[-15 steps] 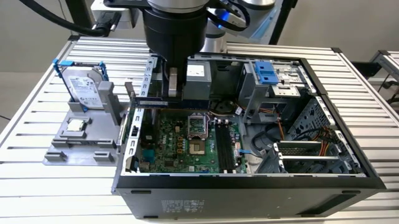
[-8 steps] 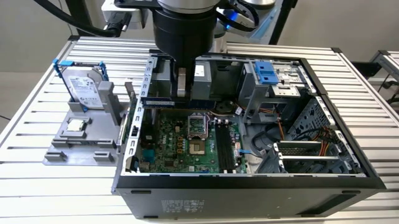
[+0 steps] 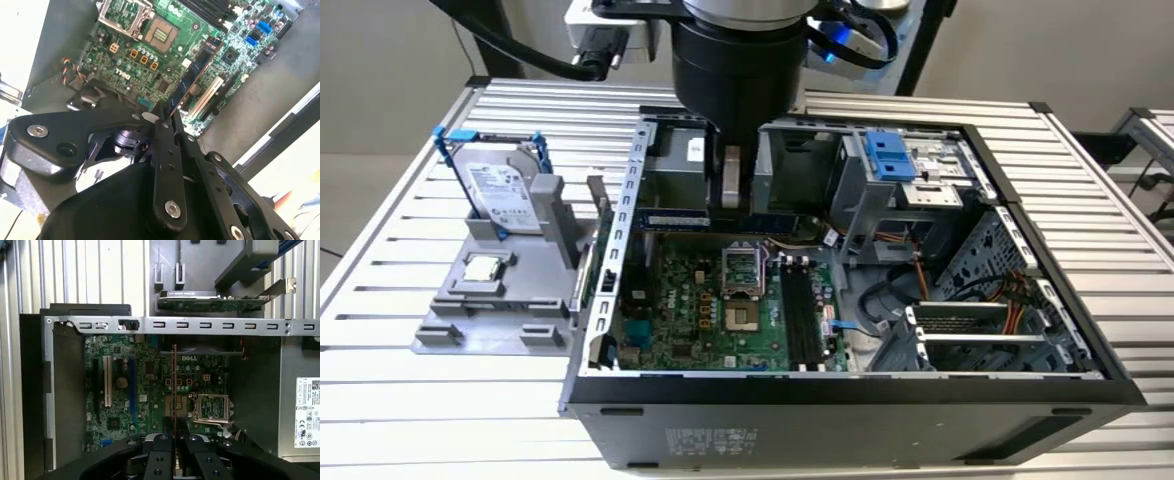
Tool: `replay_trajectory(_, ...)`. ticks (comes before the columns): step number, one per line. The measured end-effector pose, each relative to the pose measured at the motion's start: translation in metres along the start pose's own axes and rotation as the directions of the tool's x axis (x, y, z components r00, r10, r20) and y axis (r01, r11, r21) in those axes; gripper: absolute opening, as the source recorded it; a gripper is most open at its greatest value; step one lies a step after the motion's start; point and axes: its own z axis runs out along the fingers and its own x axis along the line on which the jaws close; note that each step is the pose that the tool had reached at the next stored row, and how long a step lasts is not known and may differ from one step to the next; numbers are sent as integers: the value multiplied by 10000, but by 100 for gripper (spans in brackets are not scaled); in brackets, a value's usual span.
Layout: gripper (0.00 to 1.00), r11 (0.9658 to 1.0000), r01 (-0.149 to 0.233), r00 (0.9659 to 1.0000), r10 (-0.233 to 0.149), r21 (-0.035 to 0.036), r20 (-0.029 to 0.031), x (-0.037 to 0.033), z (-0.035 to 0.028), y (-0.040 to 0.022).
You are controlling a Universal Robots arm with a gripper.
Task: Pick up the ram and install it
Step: 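Pick up the ram and move it above insertion slot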
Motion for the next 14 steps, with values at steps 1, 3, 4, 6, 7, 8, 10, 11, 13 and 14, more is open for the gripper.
replay_trajectory(1,0,10000,0,10000,0,0,0,-1,-1,-19)
replay_trajectory(3,0,10000,1,10000,-1,0,1,-2,-1,-55)
replay_trajectory(4,0,10000,1,10000,-1,0,1,-2,-1,-72)
replay_trajectory(6,0,10000,1,10000,-1,0,0,-3,-2,-109)
replay_trajectory(7,0,10000,1,10000,-1,0,0,-4,-2,-129)
replay_trajectory(8,0,10000,1,10000,-1,0,0,-5,-3,-149)
replay_trajectory(10,0,10000,1,10000,-1,0,0,-6,-3,-193)
replay_trajectory(11,0,10000,1,10000,-1,0,0,-7,-4,-216)
replay_trajectory(13,0,10000,1,10000,-1,0,0,-8,-5,-261)
replay_trajectory(14,0,10000,0,10000,0,-1,0,-9,-5,-284)
